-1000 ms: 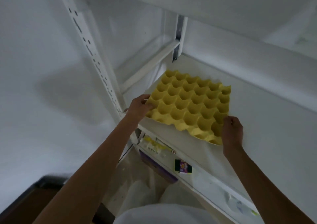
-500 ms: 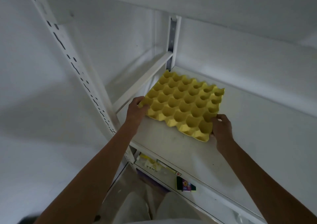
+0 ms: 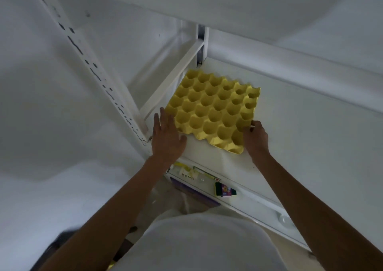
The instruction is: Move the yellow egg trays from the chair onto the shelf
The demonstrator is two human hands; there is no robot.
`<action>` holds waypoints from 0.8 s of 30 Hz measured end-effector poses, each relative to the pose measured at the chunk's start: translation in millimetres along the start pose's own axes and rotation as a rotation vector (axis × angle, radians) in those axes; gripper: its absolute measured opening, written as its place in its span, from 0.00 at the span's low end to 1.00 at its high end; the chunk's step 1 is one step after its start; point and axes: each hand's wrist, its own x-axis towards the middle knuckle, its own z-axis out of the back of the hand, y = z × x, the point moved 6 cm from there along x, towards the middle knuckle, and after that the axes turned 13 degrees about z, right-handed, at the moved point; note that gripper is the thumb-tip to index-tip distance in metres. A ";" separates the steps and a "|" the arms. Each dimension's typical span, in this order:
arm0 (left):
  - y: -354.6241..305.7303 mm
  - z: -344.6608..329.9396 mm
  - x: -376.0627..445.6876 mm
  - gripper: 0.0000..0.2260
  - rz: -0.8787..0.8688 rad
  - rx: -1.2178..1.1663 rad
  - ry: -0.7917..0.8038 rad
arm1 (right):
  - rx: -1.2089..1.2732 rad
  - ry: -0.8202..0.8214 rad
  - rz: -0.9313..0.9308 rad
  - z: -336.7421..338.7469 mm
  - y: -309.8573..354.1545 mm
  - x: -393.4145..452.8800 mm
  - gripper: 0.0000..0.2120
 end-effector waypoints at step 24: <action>24.1 15.6 -36.8 0.32 -0.231 0.007 -0.027 | 0.169 0.009 -0.017 -31.8 22.4 -50.4 0.23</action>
